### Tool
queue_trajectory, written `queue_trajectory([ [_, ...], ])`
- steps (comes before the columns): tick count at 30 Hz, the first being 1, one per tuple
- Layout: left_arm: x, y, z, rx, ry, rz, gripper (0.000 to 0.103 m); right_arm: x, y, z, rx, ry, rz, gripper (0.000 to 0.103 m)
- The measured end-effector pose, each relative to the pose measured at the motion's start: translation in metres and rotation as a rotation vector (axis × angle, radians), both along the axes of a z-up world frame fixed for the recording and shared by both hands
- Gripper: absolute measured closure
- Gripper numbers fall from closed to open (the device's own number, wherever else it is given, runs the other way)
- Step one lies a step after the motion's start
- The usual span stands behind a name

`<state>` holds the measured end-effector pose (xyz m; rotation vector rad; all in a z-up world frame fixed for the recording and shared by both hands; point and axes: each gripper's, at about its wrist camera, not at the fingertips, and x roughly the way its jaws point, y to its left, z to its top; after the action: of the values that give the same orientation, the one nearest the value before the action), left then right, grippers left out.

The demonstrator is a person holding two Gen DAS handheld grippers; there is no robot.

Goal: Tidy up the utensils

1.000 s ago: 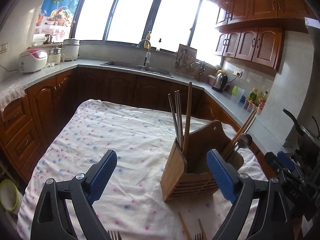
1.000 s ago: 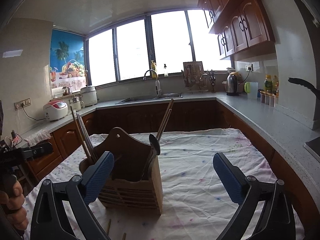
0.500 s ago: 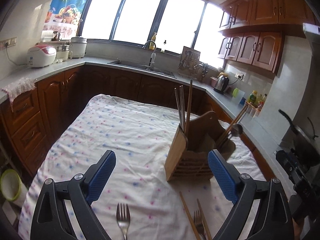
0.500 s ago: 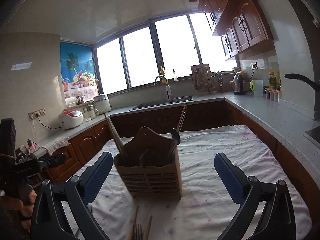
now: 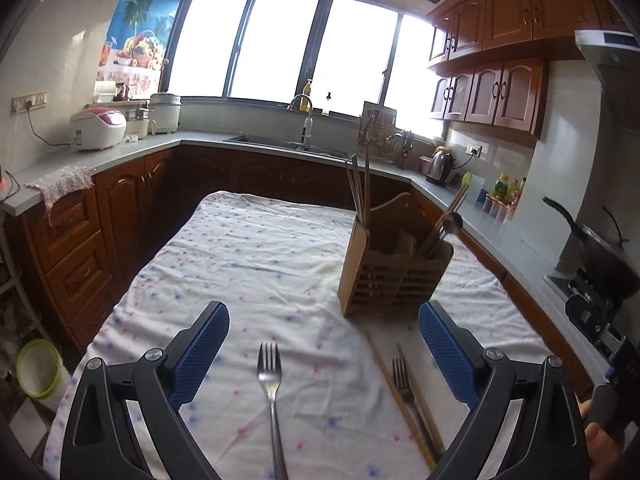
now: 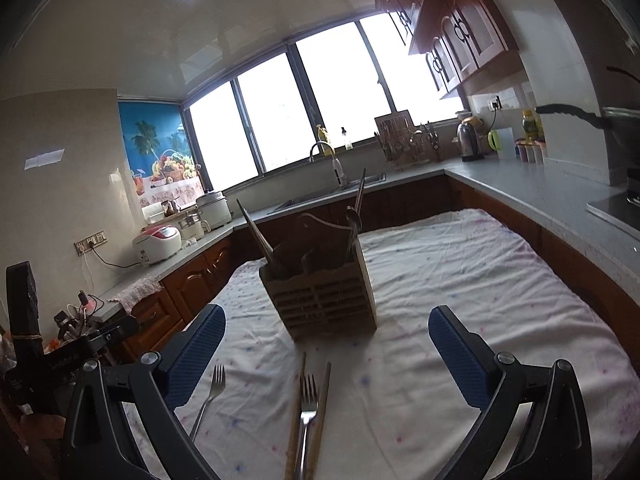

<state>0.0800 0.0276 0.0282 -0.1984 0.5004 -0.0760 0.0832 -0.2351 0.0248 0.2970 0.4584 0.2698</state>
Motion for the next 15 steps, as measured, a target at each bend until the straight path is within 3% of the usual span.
queue_trajectory([
  [4, -0.024, -0.008, 0.001, 0.042, -0.018, 0.01, 0.006, -0.015, -0.001, 0.01, -0.018, 0.008, 0.01, 0.0],
  [9, -0.055, -0.015, 0.022, 0.087, -0.119, 0.022, 0.001, -0.048, 0.001, 0.042, -0.035, -0.095, 0.01, 0.0],
  [15, -0.095, -0.022, 0.004, 0.115, -0.219, 0.051, 0.001, -0.073, 0.019, 0.011, -0.112, -0.126, -0.015, 0.0],
])
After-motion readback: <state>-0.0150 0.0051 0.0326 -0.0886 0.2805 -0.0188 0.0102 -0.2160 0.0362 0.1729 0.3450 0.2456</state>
